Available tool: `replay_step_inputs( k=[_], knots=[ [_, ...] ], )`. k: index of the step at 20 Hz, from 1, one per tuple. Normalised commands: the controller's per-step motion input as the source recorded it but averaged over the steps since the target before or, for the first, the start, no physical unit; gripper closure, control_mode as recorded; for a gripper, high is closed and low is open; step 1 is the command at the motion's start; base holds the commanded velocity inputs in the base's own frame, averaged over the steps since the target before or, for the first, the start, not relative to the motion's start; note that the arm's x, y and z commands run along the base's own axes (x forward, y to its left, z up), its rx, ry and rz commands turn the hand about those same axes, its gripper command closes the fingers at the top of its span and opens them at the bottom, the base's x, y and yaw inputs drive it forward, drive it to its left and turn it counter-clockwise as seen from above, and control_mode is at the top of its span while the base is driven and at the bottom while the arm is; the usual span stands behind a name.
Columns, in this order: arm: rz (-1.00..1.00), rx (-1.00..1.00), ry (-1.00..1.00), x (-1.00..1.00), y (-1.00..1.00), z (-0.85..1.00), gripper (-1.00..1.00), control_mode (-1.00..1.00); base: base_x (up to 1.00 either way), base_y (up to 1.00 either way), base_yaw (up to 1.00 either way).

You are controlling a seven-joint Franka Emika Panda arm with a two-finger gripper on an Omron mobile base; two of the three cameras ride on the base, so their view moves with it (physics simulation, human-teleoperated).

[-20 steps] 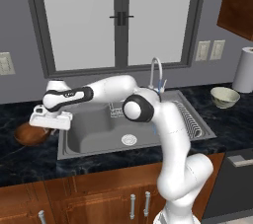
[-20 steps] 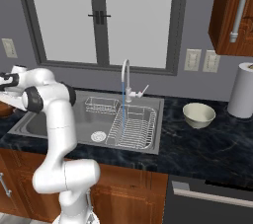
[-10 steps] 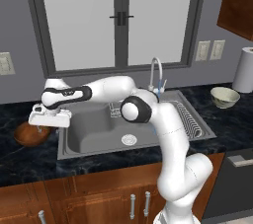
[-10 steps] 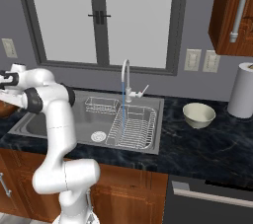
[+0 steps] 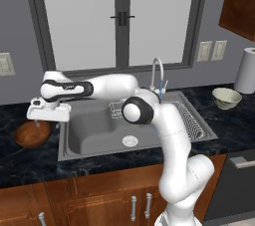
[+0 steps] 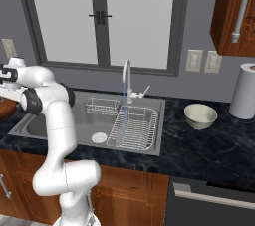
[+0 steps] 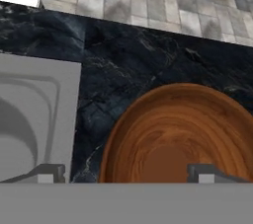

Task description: Rinse each bowl for a few seconds and place them down in the sink or on the counter.

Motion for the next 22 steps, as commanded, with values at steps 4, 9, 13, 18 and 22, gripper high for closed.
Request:
replay_step_inputs(
  k=[4, 9, 13, 18, 22],
  knots=[
    [0.01, 0.0, 0.0, 0.02, -0.05, 0.22, -1.0, -1.0, 0.0, 0.0, 0.0],
    [0.01, 0.01, -0.01, 0.0, -0.24, 0.29, -1.0, -1.0, 0.0, 0.0, 0.0],
    [0.01, 0.03, -0.04, -0.13, -0.4, 0.36, -1.0, -1.0, 0.0, 0.0, 0.0],
    [0.0, 0.02, -0.07, -0.28, -0.42, 0.33, -1.0, -1.0, 0.0, 0.0, 0.0],
    [-0.06, 0.0, -0.2, -0.43, -0.46, 0.35, -1.0, -1.0, 0.0, 0.0, 0.0]
  ],
)
